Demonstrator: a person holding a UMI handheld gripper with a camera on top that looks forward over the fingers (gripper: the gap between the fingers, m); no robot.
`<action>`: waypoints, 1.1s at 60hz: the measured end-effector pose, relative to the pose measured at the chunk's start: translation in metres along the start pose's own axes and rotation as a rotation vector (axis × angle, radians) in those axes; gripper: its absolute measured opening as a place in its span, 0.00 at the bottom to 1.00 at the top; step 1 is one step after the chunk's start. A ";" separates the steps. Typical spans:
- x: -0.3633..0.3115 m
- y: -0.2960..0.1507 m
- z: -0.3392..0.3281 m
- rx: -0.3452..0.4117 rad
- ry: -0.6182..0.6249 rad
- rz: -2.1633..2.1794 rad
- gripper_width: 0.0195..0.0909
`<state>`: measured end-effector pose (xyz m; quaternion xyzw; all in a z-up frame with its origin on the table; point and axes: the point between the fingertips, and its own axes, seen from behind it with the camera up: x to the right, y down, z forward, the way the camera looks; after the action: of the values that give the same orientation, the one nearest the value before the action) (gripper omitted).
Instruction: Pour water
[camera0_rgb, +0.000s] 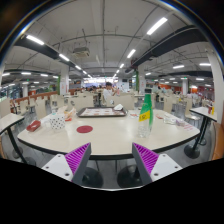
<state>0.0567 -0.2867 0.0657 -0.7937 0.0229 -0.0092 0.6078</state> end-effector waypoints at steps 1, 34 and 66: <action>0.000 -0.001 0.000 0.003 0.000 -0.004 0.89; 0.095 -0.029 0.057 0.133 0.101 -0.034 0.88; 0.164 -0.052 0.205 0.076 0.173 -0.078 0.35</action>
<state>0.2302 -0.0837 0.0606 -0.7665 0.0443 -0.1023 0.6325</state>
